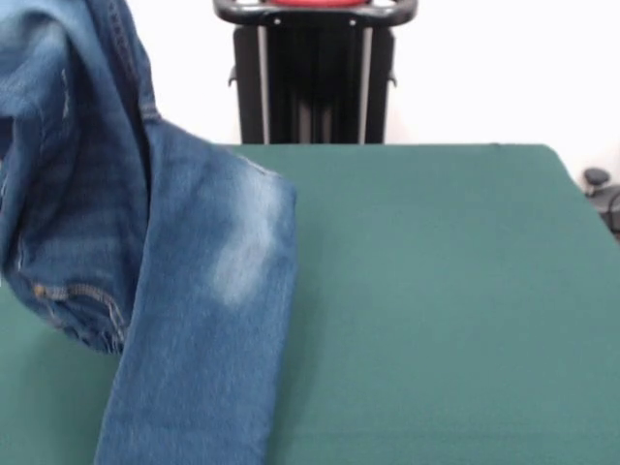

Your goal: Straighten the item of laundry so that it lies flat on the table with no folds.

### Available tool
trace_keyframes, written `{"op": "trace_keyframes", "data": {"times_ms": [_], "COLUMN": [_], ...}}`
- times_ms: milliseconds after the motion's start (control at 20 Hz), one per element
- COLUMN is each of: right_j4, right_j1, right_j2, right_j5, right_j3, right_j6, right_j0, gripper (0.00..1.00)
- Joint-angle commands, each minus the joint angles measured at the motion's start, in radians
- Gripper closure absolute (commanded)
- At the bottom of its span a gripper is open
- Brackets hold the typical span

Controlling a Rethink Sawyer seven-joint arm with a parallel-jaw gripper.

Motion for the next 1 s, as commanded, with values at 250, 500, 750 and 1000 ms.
{"op": "trace_keyframes", "data": {"times_ms": [250, 500, 750, 1000], "right_j4": [0.012, -0.002, -0.027, -0.072], "right_j1": [-0.076, -0.056, -0.101, -0.357], "right_j2": [-0.02, -0.038, -0.061, -0.052], "right_j5": [-0.007, -0.057, -0.076, 0.105], "right_j3": [0.15, 0.171, 0.208, 0.287], "right_j6": [0.271, 0.269, 0.271, 0.322], "right_j0": [0.018, 0.014, 0.003, -0.016], "gripper": [0.0, 0.0, 0.0, 0.0]}}
